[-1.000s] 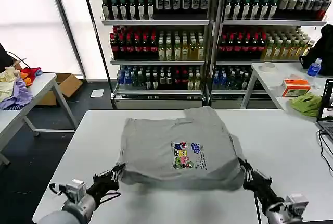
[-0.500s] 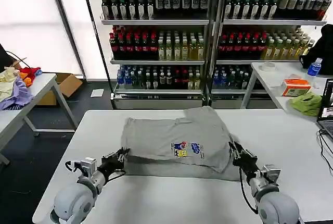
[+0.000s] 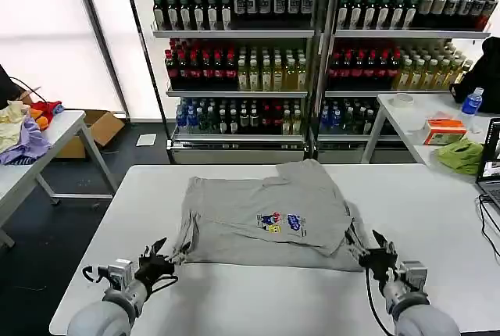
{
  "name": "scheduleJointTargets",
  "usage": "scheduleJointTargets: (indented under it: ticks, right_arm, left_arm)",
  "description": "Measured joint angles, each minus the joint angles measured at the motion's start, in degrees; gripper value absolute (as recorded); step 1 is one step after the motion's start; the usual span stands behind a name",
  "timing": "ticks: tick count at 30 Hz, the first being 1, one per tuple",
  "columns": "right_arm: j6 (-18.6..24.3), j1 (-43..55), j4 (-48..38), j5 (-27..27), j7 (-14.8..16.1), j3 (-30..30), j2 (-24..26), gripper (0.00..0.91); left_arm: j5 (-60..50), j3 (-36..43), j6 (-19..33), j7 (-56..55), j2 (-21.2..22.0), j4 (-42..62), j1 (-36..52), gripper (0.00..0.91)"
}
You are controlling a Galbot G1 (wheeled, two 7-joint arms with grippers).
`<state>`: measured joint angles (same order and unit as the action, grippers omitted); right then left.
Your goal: Fold and organize the clothes.
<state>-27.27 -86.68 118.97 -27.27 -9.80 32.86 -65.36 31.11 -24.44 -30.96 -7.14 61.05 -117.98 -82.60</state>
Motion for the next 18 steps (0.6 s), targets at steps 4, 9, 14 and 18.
scheduleJointTargets:
  ticks: [4, 9, 14, 18]
  right_arm:
    - [-0.19, -1.30, -0.39, 0.17, -0.64, -0.24, -0.68, 0.000]
    - [-0.62, -1.28, -1.74, 0.11, -1.43, -1.53, -1.69, 0.000]
    - [-0.32, -1.28, -2.35, -0.09, -1.79, -2.31, -2.44, 0.000]
    - [-0.13, -1.75, -2.25, -0.50, -1.84, -2.32, -2.45, 0.000]
  left_arm:
    - [-0.51, 0.61, 0.28, 0.21, 0.99, 0.93, -0.49, 0.322]
    - [-0.77, 0.77, 1.09, 0.34, 1.84, 3.06, 0.01, 0.000]
    - [-0.80, 0.79, 2.17, 0.42, 2.50, 4.35, 0.62, 0.010]
    - [-0.65, 0.94, 3.00, 0.61, 2.63, 5.33, 1.10, 0.010]
